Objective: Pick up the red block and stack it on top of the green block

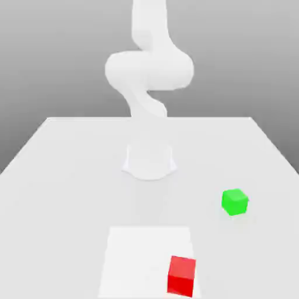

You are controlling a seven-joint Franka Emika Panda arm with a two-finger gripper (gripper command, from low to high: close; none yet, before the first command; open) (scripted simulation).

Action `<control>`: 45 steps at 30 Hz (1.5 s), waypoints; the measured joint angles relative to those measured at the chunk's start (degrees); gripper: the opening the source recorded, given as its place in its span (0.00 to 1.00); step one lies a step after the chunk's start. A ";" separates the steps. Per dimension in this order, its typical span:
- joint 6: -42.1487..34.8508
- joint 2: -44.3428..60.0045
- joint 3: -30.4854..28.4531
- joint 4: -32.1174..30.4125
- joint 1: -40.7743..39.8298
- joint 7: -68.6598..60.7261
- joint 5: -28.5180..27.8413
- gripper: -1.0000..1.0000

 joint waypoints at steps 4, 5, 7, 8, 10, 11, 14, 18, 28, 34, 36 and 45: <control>3.26 8.66 2.66 -1.57 -1.66 4.01 -1.55 0.50; 4.04 10.75 3.26 -1.94 -2.02 4.99 -1.95 0.50; 5.59 14.93 4.36 -2.69 -2.64 6.98 -2.78 0.50; 6.37 17.02 4.81 -3.06 -2.85 8.00 -3.23 0.50; 7.93 21.20 5.74 -3.81 -3.32 9.95 -4.03 0.50; 8.70 23.28 6.14 -4.19 -3.49 10.94 -4.43 0.50; 11.03 29.53 7.04 -5.31 -3.74 13.81 -5.52 0.50; 14.18 37.79 7.82 -6.82 -3.53 17.14 -6.27 0.50; 24.88 57.97 7.10 -8.68 -1.12 22.28 -6.32 0.50; 28.11 61.88 5.70 -8.10 0.00 23.37 -7.73 0.00; 28.89 62.80 5.38 -7.95 0.27 23.64 -8.09 0.00; 18.92 47.67 11.93 -12.63 0.71 20.75 1.20 0.00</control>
